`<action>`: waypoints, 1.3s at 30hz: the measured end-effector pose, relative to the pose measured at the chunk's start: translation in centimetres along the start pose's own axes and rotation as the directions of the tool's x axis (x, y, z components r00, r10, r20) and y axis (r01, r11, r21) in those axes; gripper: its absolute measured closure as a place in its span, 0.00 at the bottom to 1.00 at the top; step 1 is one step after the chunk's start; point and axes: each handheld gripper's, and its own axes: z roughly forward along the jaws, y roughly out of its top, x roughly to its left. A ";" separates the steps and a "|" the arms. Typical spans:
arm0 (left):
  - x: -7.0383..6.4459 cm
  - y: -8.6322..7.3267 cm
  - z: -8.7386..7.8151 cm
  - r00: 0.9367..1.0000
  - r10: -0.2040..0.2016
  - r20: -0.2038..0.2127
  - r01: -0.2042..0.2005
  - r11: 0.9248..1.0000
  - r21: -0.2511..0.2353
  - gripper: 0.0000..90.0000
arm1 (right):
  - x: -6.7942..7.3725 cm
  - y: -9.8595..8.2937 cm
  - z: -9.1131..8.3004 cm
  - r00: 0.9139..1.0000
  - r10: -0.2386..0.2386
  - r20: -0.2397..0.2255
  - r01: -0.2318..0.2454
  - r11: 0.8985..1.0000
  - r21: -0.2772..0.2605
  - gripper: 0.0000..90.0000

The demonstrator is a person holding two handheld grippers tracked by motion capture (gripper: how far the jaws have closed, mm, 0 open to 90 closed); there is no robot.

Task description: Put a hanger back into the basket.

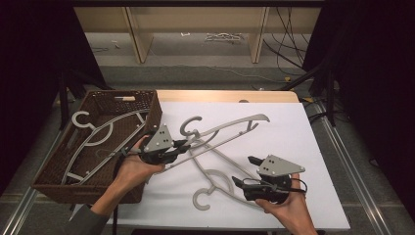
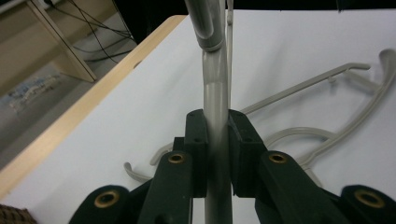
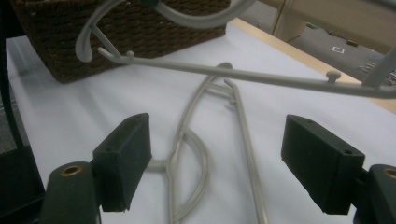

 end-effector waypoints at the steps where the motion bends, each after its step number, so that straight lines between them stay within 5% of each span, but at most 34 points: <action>1: 0.1 0.0 -0.3 1.000 0.004 -0.001 -0.004 1.000 0.010 0.88 | 0.1 -0.1 0.1 1.000 -0.004 -0.006 0.004 1.000 0.000 0.28; 4: 0.0 0.0 -0.8 0.999 -0.039 -0.006 0.039 0.999 -0.011 0.88 | 0.3 -0.7 0.5 1.000 0.002 -0.009 -0.002 1.000 0.009 0.28; 14: -1.0 1.3 -4.2 0.999 -0.051 0.011 0.052 0.997 -0.064 0.88 | 0.7 -2.7 1.7 0.999 0.025 -0.043 -0.022 0.998 0.064 0.29; 19: -0.9 1.8 -6.3 0.997 -0.071 0.035 0.074 0.993 -0.087 0.88 | 0.7 -2.9 1.7 0.999 0.020 -0.033 -0.018 0.999 0.047 0.29; 28: -0.1 2.6 -9.1 0.984 -0.140 0.112 0.152 0.983 -0.106 0.88 | 0.9 -3.2 1.9 0.999 0.030 -0.045 -0.027 0.998 0.061 0.29; 39: 2.7 1.9 -11.0 0.974 -0.216 0.063 0.222 0.970 -0.103 0.88 | 0.8 -3.4 2.0 0.999 0.031 -0.041 -0.028 0.997 0.066 0.29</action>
